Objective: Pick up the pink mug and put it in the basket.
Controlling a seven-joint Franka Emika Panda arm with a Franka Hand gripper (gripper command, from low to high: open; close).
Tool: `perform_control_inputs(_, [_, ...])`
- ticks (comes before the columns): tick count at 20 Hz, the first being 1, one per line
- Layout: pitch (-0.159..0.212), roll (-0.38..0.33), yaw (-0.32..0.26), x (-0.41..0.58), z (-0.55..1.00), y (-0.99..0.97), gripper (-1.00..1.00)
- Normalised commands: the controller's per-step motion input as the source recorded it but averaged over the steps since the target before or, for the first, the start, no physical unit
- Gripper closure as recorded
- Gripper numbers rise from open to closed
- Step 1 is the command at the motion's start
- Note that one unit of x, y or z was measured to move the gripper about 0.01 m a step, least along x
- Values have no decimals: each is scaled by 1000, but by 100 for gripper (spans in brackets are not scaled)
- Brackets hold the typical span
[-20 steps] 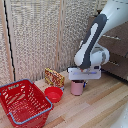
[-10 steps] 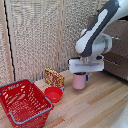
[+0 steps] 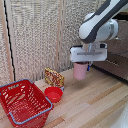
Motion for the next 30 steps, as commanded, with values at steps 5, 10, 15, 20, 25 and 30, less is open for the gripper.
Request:
perform_control_inputs(5, [43, -41, 145, 471, 521, 424, 100])
perform_control_inputs(10, [65, -52, 143, 538, 401, 539, 100])
perform_control_inputs(15, [37, -82, 96, 621, 522, 549, 100])
perform_control_inputs(20, [10, -105, 48, 637, 694, 574, 100])
perform_control_inputs(25, [21, -117, 40, 554, 598, 661, 100])
perform_control_inputs(30, [110, -84, 30, 340, 361, 820, 100])
